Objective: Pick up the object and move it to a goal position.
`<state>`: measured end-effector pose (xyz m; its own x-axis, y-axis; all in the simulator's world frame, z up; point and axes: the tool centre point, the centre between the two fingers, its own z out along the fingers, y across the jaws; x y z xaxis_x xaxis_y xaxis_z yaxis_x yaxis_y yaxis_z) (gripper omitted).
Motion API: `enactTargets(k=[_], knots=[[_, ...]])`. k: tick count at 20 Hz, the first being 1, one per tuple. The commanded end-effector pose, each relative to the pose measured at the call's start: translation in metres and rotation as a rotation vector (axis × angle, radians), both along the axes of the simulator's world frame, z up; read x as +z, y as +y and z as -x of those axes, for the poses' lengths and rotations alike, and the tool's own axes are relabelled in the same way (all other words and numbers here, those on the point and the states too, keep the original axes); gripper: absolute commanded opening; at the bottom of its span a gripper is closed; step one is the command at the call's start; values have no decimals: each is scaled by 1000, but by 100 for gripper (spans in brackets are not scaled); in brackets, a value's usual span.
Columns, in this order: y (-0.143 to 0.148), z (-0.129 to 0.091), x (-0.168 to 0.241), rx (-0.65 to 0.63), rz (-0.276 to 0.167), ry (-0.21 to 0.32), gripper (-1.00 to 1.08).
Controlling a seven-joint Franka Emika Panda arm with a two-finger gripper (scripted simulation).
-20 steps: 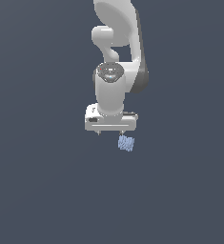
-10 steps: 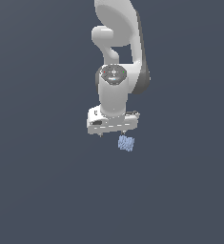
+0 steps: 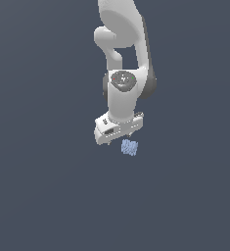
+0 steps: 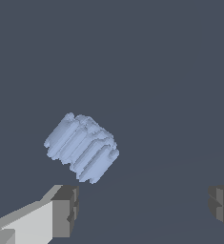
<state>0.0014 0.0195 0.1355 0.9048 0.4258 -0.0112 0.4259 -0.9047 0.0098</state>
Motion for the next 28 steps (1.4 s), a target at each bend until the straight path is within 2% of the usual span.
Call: enactTargets(k=[1,19,28], knots=[[5,1,-3,81,0,1,100],[40,6,-25,651,-9,4,100],[52,8,-31,835,-14,2,100]])
